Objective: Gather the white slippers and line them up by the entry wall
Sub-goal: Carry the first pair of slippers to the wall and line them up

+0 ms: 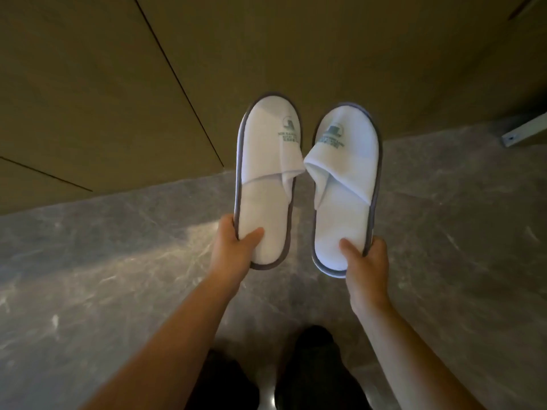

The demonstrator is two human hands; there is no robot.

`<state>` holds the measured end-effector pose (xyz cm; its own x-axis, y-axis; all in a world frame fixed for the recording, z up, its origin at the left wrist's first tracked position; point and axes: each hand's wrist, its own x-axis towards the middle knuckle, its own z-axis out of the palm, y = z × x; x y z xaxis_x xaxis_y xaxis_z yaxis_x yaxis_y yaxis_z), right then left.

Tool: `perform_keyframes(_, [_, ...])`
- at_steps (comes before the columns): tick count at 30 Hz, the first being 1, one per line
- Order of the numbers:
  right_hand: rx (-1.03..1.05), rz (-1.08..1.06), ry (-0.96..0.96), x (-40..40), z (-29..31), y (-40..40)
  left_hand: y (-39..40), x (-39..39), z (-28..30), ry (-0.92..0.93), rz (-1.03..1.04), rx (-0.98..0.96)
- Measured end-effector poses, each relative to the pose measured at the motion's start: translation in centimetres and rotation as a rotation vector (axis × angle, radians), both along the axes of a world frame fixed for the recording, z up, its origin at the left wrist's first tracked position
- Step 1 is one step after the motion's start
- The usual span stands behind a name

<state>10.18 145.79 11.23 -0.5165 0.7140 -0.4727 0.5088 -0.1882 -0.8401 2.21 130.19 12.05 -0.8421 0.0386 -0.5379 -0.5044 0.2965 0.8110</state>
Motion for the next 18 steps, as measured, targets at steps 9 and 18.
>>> perform_keyframes(9, [0.079,-0.033,-0.007,-3.9,-24.3,2.9,3.4,-3.7,-25.4,0.037,0.013,0.075])
perform_keyframes(18, [0.071,-0.179,-0.033,-3.8,-34.4,7.2,5.1,-4.6,-34.9,0.052,-0.095,0.101])
